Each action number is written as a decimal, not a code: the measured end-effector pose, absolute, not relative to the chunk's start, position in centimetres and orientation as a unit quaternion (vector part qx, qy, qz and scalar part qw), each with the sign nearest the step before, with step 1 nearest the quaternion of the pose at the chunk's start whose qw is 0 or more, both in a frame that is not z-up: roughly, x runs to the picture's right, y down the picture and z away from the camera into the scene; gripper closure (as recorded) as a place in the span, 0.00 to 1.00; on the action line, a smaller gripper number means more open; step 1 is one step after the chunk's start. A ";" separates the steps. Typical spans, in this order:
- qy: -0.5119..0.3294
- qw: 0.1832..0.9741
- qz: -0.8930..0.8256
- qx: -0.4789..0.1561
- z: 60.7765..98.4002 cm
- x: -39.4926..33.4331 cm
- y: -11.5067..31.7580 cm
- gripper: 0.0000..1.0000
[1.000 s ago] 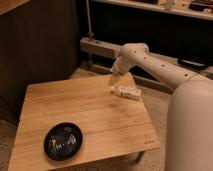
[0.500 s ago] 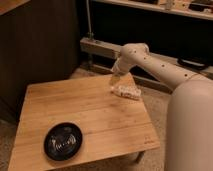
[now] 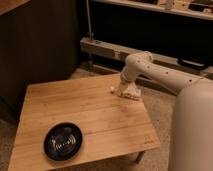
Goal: Place the bottle in the ceramic bowl
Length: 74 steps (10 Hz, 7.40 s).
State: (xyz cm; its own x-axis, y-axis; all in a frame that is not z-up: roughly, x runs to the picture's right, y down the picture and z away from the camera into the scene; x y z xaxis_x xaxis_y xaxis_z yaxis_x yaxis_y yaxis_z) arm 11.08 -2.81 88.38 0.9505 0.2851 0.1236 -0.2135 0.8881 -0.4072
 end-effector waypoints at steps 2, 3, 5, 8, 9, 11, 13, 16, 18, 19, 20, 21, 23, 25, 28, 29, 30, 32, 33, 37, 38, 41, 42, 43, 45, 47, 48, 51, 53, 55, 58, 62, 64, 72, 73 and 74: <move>-0.080 0.967 0.137 -0.198 89.1 13.0 -2.5 0.35; -0.080 0.967 0.139 -0.199 89.6 13.4 -2.5 0.35; -0.083 0.962 0.159 -0.206 90.8 15.1 -2.2 0.35; -0.082 0.959 0.170 -0.213 91.3 15.7 -1.8 0.35; -0.081 0.958 0.170 -0.215 91.4 15.9 -1.6 0.35; -0.082 0.956 0.171 -0.223 92.1 16.1 -0.6 0.35; -0.085 0.954 0.171 -0.229 92.8 16.2 0.3 0.35; -0.100 0.952 0.163 -0.239 93.9 16.1 1.8 0.35; -0.099 0.952 0.157 -0.244 94.5 15.8 2.2 0.35; -0.098 0.951 0.153 -0.249 94.7 15.6 2.5 0.35; -0.097 0.951 0.151 -0.252 94.9 15.4 2.6 0.35; -0.096 0.950 0.150 -0.255 95.0 15.3 2.7 0.35; -0.097 0.949 0.150 -0.259 95.1 15.2 2.9 0.35; -0.104 0.947 0.152 -0.264 95.1 15.1 3.1 0.35; -0.118 0.944 0.153 -0.269 94.8 14.2 3.3 0.35; -0.120 0.943 0.152 -0.272 94.7 13.8 3.4 0.35; -0.120 0.941 0.153 -0.275 94.7 13.5 3.6 0.37; -0.118 0.937 0.150 -0.292 95.0 12.4 4.6 0.55; -0.117 0.936 0.146 -0.297 95.1 11.9 5.0 0.63; -0.117 0.935 0.134 -0.307 94.7 10.6 6.1 0.99; -0.122 0.936 0.129 -0.304 94.1 10.2 6.2 1.00; -0.184 0.940 0.105 -0.266 89.9 6.5 4.1 1.00; -0.211 0.939 0.093 -0.256 87.5 4.5 3.0 1.00; -0.233 0.937 0.083 -0.248 85.5 2.9 2.1 1.00; -0.302 0.922 0.053 -0.236 80.0 -2.5 0.9 1.00; -0.372 0.897 0.030 -0.236 75.9 -7.4 1.1 1.00; -0.404 0.884 0.021 -0.235 73.9 -9.3 1.1 1.00; -0.423 0.875 0.015 -0.234 72.7 -10.5 1.2 1.00; -0.423 0.875 0.014 -0.234 72.7 -10.6 1.2 1.00; -0.424 0.875 0.014 -0.235 72.6 -10.7 1.2 1.00; -0.441 0.864 0.002 -0.243 72.3 -11.6 1.4 1.00; -0.484 0.839 -0.021 -0.250 67.6 -15.2 3.8 1.00; -0.496 0.829 -0.043 -0.256 64.3 -17.2 5.5 1.00; -0.518 0.741 -0.100 -0.416 59.9 -23.0 15.6 1.00; -0.515 0.737 -0.102 -0.425 60.0 -23.0 16.1 1.00; -0.510 0.737 -0.104 -0.432 60.0 -22.9 16.5 1.00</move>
